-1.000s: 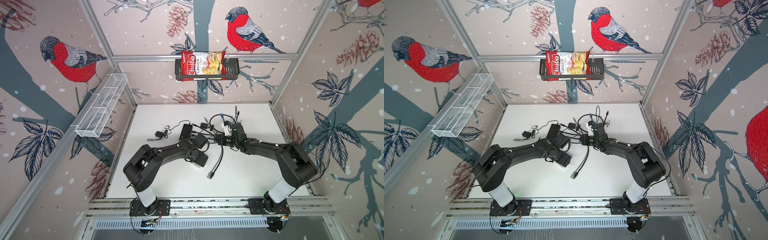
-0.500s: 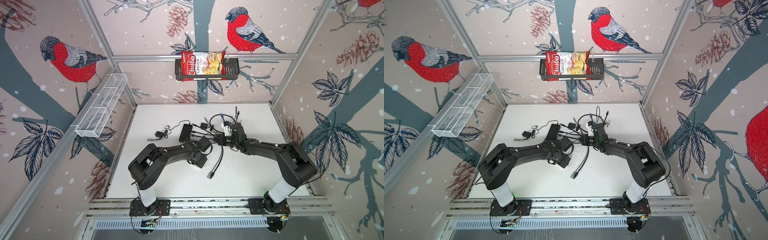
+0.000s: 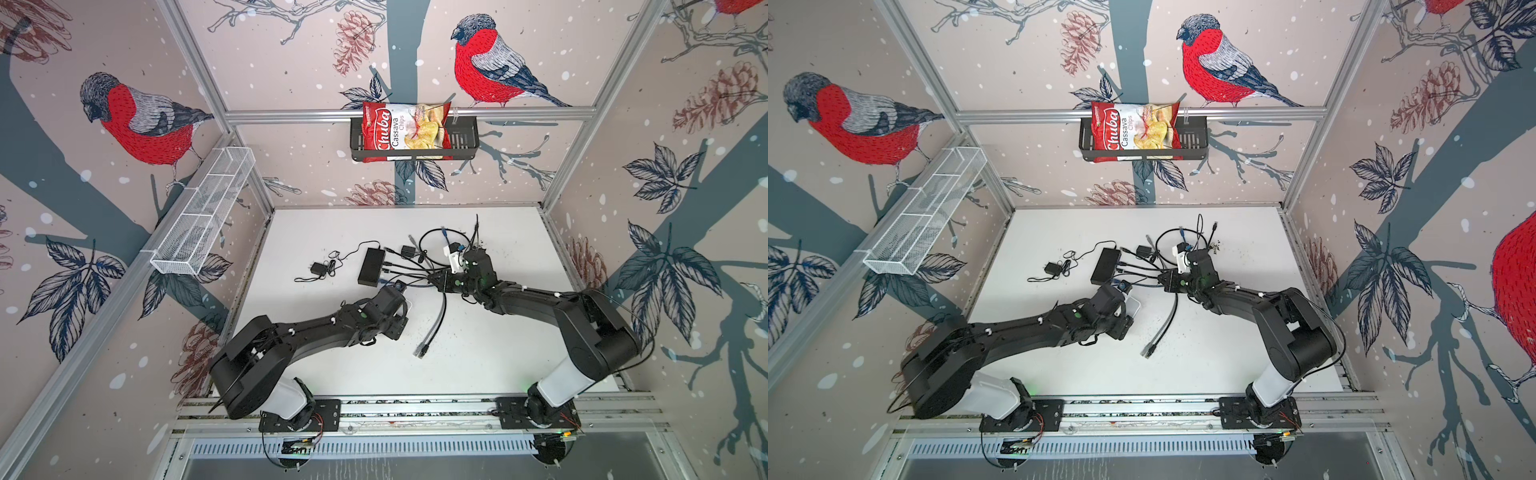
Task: Insert the plug into the switch port
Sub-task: 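Grasp the small white router box with the left gripper, then lift the white box with the left gripper while the right brings the plug over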
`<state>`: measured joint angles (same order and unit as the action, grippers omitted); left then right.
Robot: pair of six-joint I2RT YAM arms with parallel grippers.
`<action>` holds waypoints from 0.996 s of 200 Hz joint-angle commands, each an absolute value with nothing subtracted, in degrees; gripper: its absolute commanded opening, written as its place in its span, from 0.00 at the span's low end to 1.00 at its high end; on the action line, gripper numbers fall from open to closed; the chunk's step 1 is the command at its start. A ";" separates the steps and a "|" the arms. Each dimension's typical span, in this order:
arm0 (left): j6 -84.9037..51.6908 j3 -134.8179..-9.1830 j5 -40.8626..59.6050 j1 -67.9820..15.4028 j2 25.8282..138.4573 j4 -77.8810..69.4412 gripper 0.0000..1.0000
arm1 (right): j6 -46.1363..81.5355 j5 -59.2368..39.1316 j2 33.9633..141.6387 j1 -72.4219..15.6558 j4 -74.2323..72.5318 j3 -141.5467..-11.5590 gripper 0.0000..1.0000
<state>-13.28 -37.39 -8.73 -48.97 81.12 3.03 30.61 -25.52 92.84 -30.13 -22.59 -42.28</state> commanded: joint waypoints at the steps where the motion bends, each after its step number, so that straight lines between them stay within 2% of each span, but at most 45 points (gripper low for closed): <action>1: -11.02 -32.76 -11.74 -49.03 77.97 -15.07 0.43 | 32.38 -28.24 91.89 -30.41 -29.96 -40.98 0.10; 36: -7.59 -26.70 -13.71 -49.04 77.55 -29.18 0.41 | 33.62 -30.40 91.07 -31.26 -35.93 -39.73 0.10; 76: -1.09 -23.18 -11.38 -49.04 80.00 -40.91 0.42 | 31.61 -30.85 90.54 -32.99 -38.83 -39.99 0.10; 199: 8.12 -18.60 -11.52 -48.60 84.90 -58.16 0.43 | 28.84 -33.22 90.59 -35.77 -48.54 -36.31 0.10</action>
